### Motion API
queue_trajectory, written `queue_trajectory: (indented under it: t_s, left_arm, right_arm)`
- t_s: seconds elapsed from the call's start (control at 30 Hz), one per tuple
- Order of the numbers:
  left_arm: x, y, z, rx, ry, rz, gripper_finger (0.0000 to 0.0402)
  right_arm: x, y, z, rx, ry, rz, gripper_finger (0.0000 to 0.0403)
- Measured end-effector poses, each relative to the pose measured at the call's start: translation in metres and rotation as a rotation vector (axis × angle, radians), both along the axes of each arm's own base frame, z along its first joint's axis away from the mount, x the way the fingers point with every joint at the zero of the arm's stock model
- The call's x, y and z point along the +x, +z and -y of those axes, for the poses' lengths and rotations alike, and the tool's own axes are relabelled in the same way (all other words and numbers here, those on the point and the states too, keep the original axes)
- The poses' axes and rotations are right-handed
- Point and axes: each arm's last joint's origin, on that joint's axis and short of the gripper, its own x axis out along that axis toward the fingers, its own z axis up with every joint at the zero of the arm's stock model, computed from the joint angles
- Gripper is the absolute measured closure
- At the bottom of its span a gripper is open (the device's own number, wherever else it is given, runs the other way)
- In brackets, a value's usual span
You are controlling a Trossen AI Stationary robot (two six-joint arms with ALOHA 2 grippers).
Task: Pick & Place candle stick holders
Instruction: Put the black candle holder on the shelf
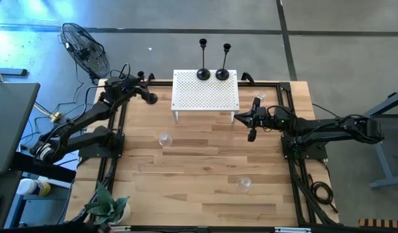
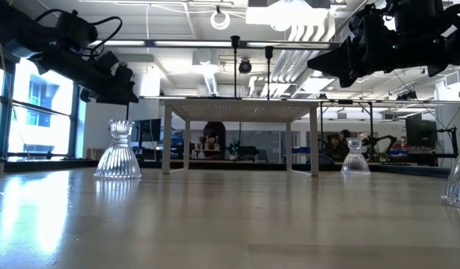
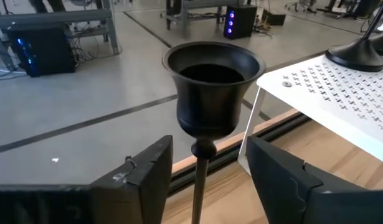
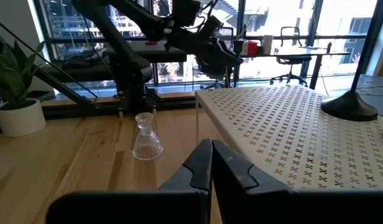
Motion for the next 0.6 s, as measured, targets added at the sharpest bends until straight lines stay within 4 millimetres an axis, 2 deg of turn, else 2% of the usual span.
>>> queue_trajectory:
  t_s: [0.1,0.37,0.47,0.6]
  left_arm:
    - [0.0000,0.0002,0.0000,0.001,0.000,0.000,0.0238]
    - [0.0001,0.0005,-0.0001,0.016,-0.006,-0.015,0.0361]
    - [0.0001,0.0006,-0.0001,0.019,-0.008,-0.019,0.0383]
    - [0.0001,0.0005,0.0000,0.018,-0.008,-0.019,0.0380]
  right_arm:
    - [0.0000,0.0000,0.0000,0.000,0.000,0.000,0.0402]
    - [0.0000,0.0000,-0.0001,0.000,0.000,0.000,0.0402]
    - [0.0000,0.0000,0.0000,0.000,0.000,0.000,0.0401]
    - [0.0000,0.0000,0.0000,0.000,0.000,0.000,0.0402]
